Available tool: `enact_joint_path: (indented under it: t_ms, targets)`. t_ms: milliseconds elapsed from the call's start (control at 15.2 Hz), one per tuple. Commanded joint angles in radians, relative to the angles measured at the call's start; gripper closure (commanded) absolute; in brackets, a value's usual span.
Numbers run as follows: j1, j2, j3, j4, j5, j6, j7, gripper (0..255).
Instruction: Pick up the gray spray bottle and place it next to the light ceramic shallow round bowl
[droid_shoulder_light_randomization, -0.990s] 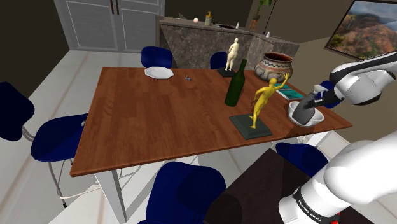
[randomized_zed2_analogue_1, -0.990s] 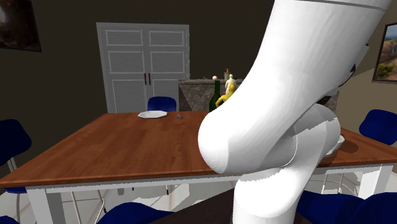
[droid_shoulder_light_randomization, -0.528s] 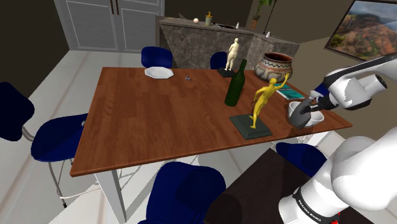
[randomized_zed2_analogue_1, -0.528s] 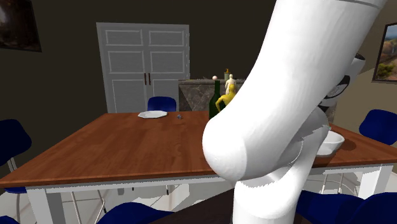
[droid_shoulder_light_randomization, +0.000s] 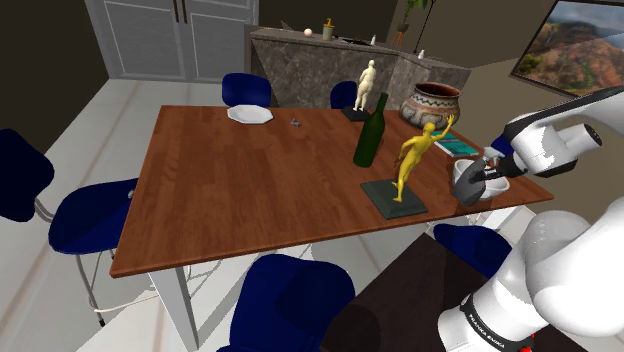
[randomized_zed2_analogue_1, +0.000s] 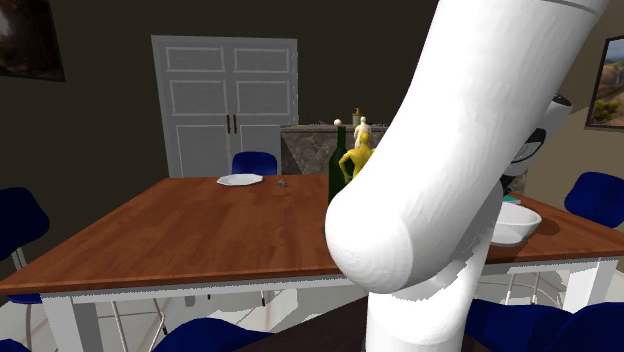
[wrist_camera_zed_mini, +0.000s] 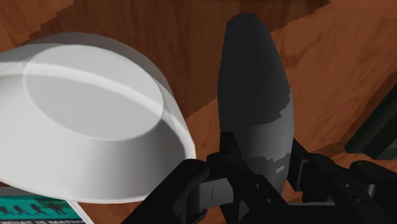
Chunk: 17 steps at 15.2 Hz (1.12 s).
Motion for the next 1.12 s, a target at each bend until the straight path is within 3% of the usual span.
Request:
enact_joint_path:
  t_ms: [0, 66, 132, 462, 594, 660, 726, 1056]
  targets:
    - [0.002, 0.0, -0.002, 0.0, 0.0, 0.001, -0.001, 255]
    - [0.002, 0.0, -0.002, 0.0, 0.0, 0.001, -0.001, 255]
    - [0.002, 0.0, -0.002, 0.0, 0.0, 0.001, -0.001, 0]
    - [0.002, 0.0, -0.002, 0.0, 0.0, 0.001, -0.001, 0]
    - [-0.277, -0.026, 0.244, -0.021, -0.075, -0.059, 0.057, 0]
    - [-0.381, -0.054, 0.33, -0.03, -0.13, -0.087, 0.097, 0]
    - [-0.446, -0.08, 0.381, -0.035, -0.177, -0.11, 0.132, 0]
    - [-0.442, -0.083, 0.376, -0.036, -0.185, -0.109, 0.137, 0]
